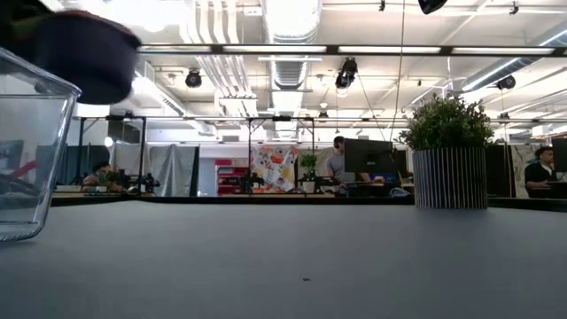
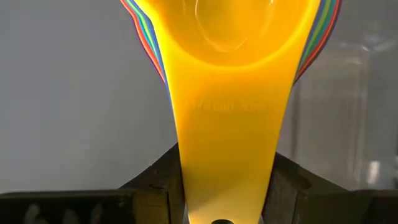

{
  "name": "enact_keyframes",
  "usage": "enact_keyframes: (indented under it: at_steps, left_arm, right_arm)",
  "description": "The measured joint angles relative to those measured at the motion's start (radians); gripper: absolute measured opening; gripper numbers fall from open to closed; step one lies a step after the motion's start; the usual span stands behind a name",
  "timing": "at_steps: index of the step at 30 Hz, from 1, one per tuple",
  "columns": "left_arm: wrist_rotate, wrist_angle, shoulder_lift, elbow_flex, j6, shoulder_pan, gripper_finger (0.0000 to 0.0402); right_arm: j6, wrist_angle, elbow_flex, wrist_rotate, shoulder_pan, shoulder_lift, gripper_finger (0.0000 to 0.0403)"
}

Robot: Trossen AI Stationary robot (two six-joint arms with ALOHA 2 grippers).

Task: Nest measuring cups in basket
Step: Put the nested measuring cups into the transparent bin

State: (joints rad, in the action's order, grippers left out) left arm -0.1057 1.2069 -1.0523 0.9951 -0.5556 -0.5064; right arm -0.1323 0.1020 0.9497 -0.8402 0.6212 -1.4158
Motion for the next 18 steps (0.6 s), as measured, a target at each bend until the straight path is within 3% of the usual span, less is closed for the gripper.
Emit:
enact_keyframes:
  at_steps: [10,18]
  left_arm:
    - [0.013,0.004,0.015,0.0,-0.242,-0.276,0.0124]
    - [0.012,-0.07,-0.058,0.009,-0.337,-0.394,0.0124]
  right_arm:
    - [-0.006,0.0,0.0,-0.001,-0.002,0.0,0.0102]
    - [-0.006,0.0,0.0,-0.001,-0.007,0.0,0.0102]
